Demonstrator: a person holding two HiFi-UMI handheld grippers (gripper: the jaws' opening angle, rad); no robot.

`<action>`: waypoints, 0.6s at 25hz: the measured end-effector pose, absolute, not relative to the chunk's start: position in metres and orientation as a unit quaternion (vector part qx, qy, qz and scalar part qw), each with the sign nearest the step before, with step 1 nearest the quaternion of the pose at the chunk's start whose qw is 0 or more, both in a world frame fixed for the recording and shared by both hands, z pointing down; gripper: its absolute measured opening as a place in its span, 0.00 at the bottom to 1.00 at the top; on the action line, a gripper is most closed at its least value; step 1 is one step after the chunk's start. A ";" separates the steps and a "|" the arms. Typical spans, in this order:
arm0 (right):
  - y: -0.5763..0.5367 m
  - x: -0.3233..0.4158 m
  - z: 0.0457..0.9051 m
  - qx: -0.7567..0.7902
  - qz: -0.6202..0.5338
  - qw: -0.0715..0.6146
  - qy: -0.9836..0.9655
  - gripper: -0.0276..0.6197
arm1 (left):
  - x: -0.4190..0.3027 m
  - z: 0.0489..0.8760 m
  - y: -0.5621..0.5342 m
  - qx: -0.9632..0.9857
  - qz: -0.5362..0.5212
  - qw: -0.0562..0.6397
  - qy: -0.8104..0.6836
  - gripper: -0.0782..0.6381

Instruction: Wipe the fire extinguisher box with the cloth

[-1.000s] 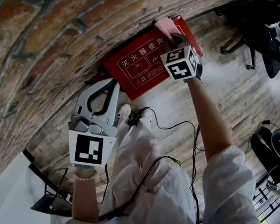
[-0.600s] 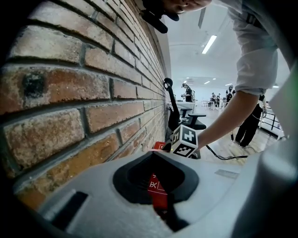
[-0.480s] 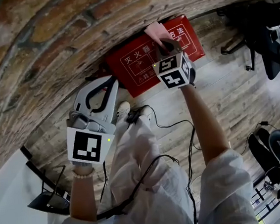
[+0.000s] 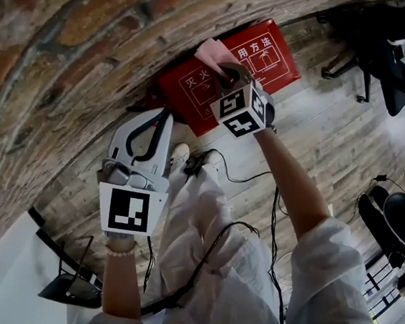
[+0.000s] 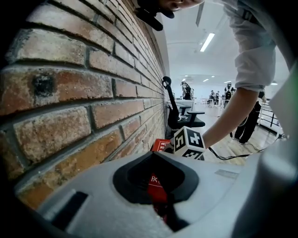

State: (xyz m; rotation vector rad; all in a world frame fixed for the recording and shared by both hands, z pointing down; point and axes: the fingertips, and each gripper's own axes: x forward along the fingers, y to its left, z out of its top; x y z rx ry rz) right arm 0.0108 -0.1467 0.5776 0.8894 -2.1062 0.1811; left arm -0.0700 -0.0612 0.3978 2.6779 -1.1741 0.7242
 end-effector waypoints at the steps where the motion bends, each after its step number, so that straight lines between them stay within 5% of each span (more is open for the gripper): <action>1: -0.144 0.007 0.578 0.350 0.071 0.411 -0.839 0.07 | -0.072 0.398 -0.061 0.886 0.240 0.066 -0.391 0.11; 15: -0.103 -0.064 0.577 0.293 0.069 0.395 -0.868 0.07 | -0.106 0.408 -0.051 0.866 0.242 0.097 -0.427 0.11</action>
